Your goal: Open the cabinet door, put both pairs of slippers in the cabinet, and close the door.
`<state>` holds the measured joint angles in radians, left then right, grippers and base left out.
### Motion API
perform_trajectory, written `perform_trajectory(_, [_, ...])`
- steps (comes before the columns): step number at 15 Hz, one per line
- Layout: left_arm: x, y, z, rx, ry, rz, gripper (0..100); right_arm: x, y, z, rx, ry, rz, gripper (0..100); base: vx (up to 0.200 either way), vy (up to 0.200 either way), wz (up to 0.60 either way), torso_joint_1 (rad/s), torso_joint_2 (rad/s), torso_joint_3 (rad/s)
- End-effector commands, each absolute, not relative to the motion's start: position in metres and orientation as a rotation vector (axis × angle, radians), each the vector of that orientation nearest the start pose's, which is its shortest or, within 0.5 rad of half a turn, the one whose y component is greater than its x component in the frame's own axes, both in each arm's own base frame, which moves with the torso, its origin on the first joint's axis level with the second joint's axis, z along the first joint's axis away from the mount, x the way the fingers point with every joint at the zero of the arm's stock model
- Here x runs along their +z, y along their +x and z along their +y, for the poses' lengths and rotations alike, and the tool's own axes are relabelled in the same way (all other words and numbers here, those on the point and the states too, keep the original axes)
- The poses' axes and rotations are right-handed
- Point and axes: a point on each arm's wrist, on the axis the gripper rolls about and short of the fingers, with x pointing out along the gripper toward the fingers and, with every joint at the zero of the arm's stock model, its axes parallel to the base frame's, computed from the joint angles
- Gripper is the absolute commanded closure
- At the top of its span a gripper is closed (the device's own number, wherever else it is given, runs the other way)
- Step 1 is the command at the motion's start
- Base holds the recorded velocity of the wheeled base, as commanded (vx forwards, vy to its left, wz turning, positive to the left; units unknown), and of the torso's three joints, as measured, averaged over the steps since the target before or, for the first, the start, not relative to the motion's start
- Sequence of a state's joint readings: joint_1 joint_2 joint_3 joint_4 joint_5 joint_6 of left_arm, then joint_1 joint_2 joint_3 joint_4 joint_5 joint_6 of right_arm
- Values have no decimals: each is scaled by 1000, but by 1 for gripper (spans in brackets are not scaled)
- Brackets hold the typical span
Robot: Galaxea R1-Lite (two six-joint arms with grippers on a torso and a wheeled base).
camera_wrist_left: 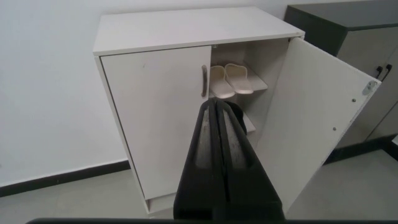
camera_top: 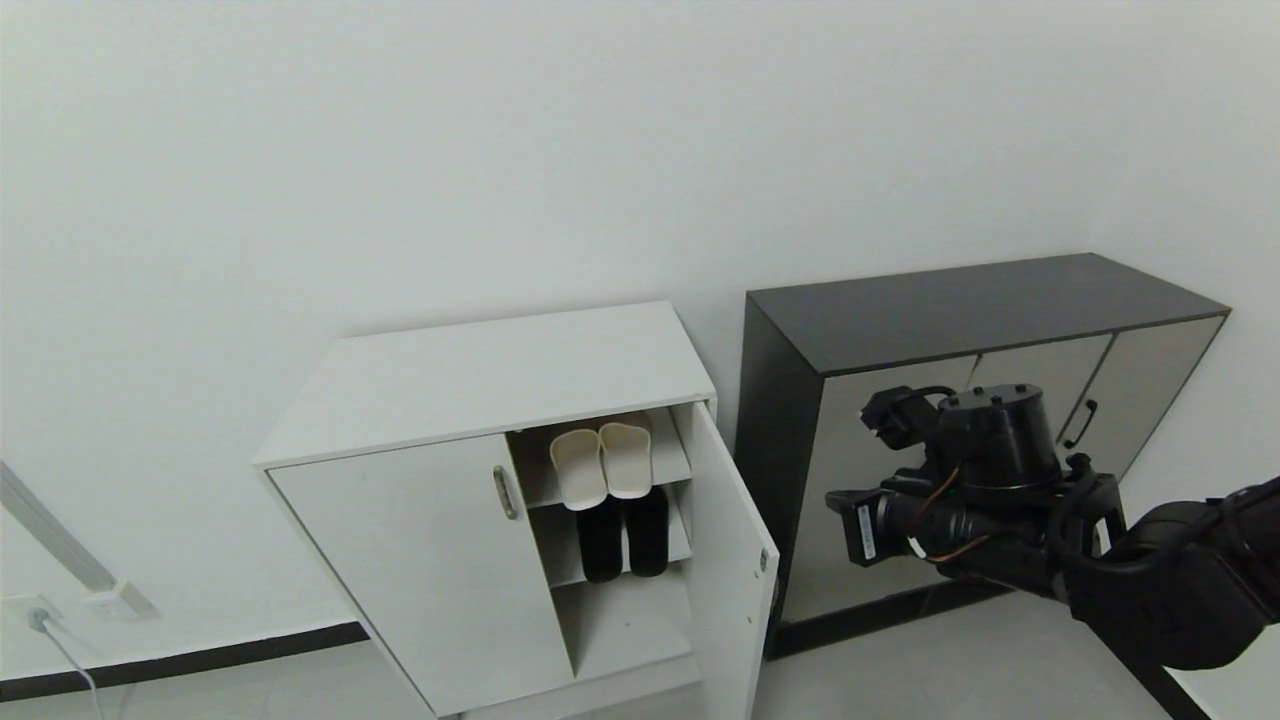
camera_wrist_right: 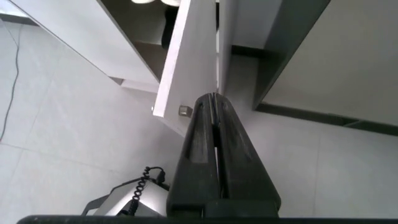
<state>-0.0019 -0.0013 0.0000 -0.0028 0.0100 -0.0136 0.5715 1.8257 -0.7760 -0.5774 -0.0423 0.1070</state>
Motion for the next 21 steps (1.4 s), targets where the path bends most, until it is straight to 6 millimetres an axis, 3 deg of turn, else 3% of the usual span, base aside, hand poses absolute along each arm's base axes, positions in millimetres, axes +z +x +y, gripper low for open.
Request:
perform_trajectory(1, [76, -23, 0, 9, -14, -3, 100, 129, 270, 172, 498, -39, 483, 100, 0, 0, 0, 0, 0, 0])
perform_trajectory(7, [76, -23, 0, 9, -14, -3, 100, 119, 282, 166, 458, -58, 503, 100, 0, 0, 0, 0, 0, 0])
perform_trajectory(14, [76, -23, 0, 9, -14, -3, 100, 80, 335, 138, 335, -102, 482, 100, 0, 0, 0, 0, 0, 0])
perform_trajectory(17, [76, -23, 0, 9, -14, -3, 100, 66, 339, 145, 358, -106, 506, 100, 0, 0, 0, 0, 0, 0])
perform_trajectory(21, [76, -23, 0, 9, -14, -3, 100, 65, 323, 173, 448, -118, 487, 100, 0, 0, 0, 0, 0, 0])
